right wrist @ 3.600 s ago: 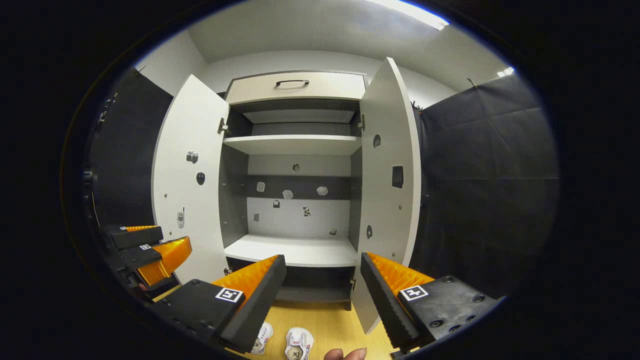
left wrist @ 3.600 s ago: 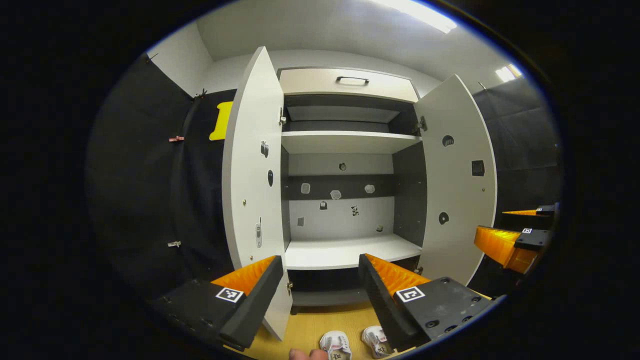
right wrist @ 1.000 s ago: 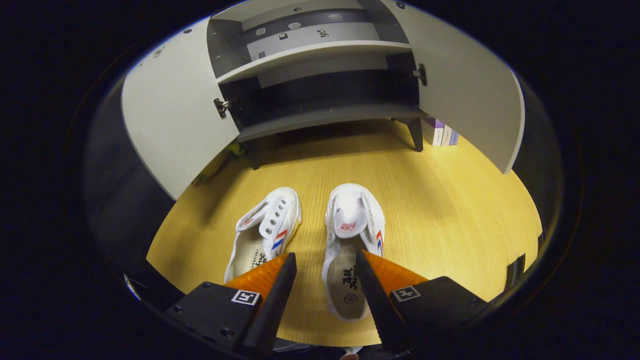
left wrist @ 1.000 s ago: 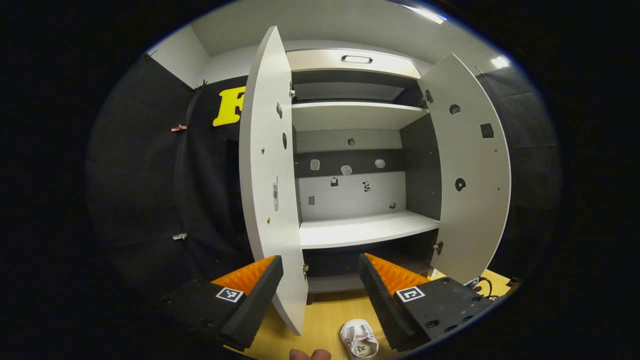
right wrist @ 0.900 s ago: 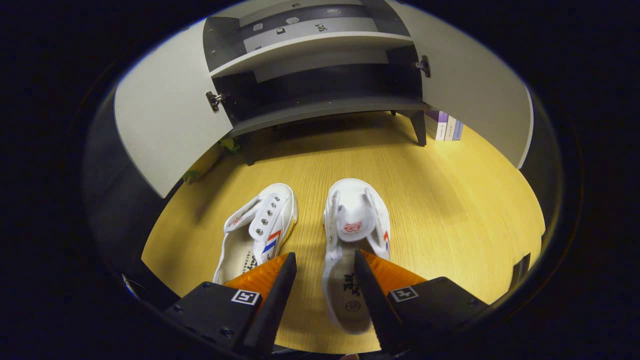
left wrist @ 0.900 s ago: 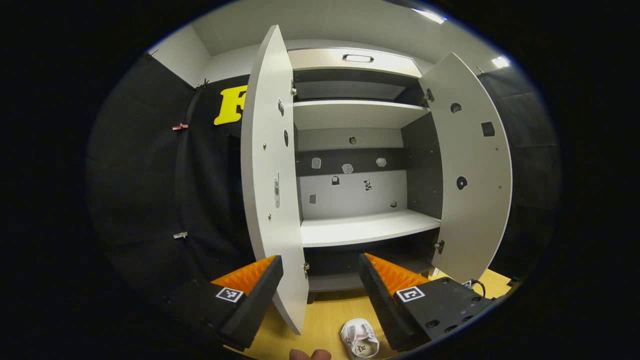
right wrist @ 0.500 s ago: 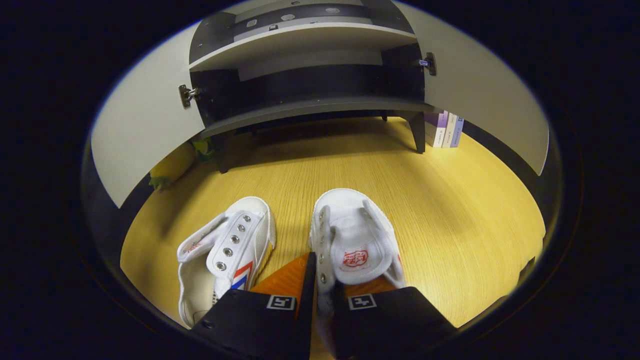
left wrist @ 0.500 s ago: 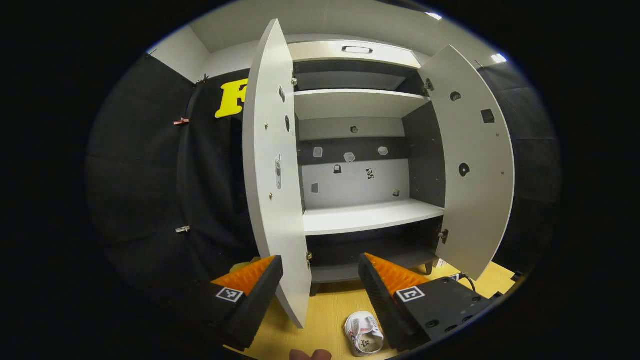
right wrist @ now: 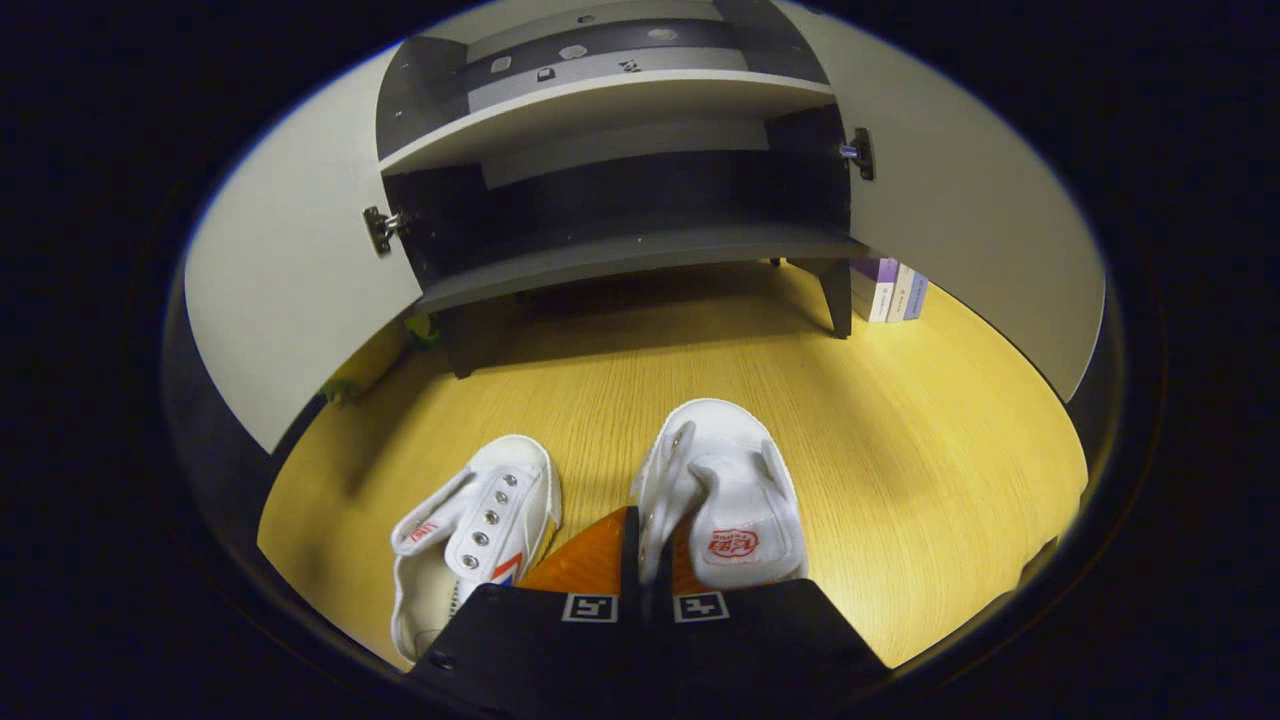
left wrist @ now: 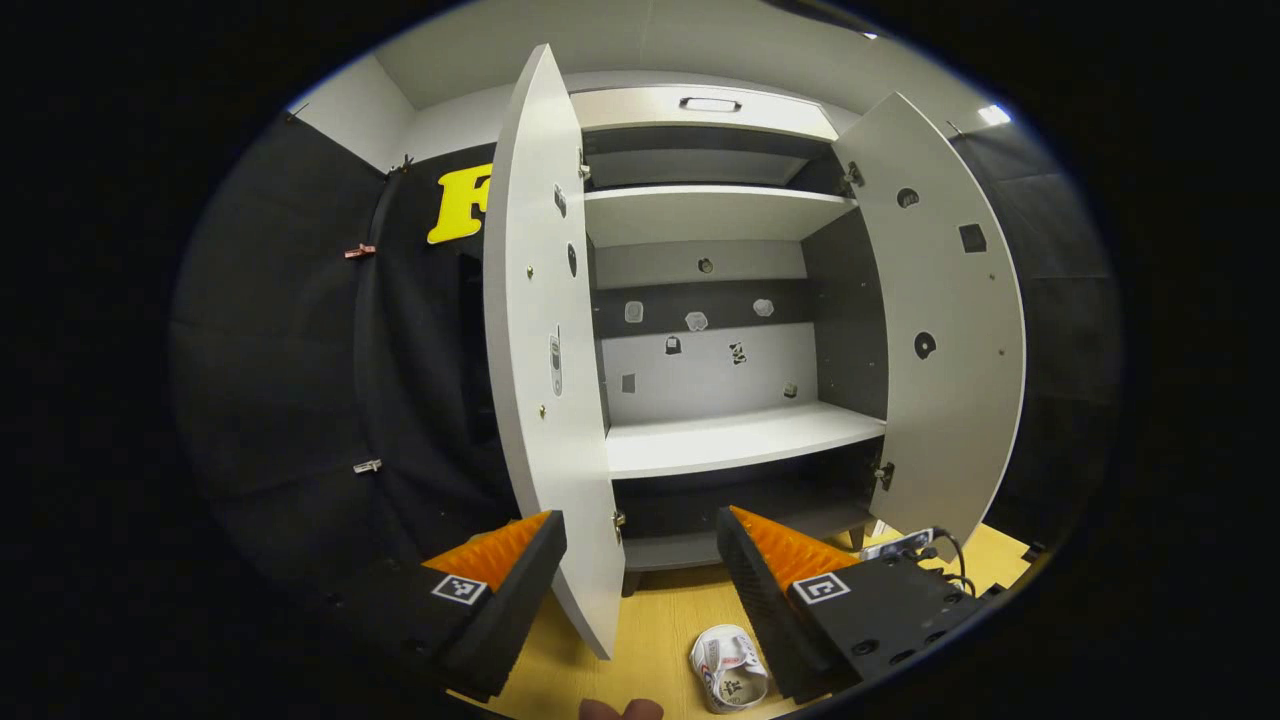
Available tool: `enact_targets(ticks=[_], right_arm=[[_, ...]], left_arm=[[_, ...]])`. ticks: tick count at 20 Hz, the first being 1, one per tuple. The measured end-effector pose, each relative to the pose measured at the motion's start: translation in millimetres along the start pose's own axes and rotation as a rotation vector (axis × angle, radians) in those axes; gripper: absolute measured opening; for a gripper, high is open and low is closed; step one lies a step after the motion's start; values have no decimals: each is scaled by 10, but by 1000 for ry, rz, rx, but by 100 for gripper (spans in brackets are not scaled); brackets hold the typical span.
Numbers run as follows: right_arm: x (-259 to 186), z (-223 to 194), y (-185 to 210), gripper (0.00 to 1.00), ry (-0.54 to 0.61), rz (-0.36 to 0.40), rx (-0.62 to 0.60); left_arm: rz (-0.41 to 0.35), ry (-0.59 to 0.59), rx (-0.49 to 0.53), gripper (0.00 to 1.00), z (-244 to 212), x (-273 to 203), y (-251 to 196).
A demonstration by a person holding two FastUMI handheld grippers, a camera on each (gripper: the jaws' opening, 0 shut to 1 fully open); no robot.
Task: Grab one shoe with the right hand and put it into the shoe cabinet, grab the other shoe with the left hand and put it into the shoe cabinet; then close the right door with the right hand and the left door with the left hand.
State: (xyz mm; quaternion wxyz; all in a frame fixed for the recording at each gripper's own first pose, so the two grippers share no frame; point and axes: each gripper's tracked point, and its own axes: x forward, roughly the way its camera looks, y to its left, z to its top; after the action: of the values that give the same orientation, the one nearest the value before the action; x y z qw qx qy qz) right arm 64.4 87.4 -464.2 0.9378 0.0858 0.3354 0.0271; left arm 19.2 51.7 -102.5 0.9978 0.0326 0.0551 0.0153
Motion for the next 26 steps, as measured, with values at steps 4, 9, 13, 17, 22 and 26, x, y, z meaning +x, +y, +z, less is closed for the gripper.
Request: enact_targets(ticks=[4, 9, 13, 17, 22, 26], right_arm=[[-315, 446, 22, 5, -66, 15, -37], [-778, 1241, 195, 6, -169, 44, -16], [-1125, 1899, 421, 5, -242, 68, -17], [-1451, 2566, 685, 5, -310, 114, -19], [-1497, 3514, 925, 5, -394, 128, -72], [-1054, 4071, 898, 5, -367, 103, -129]], left_arm=[[-22, -15, -8, 95, 71, -39, -48], [-38, -17, -29, 95, 145, -80, 3], [-30, -36, -8, 95, 213, -167, 52], [-38, -35, -19, 95, 196, -233, 30], [-43, -38, -35, 95, 181, -288, -7], [-40, -44, -47, 95, 169, -211, -36]])
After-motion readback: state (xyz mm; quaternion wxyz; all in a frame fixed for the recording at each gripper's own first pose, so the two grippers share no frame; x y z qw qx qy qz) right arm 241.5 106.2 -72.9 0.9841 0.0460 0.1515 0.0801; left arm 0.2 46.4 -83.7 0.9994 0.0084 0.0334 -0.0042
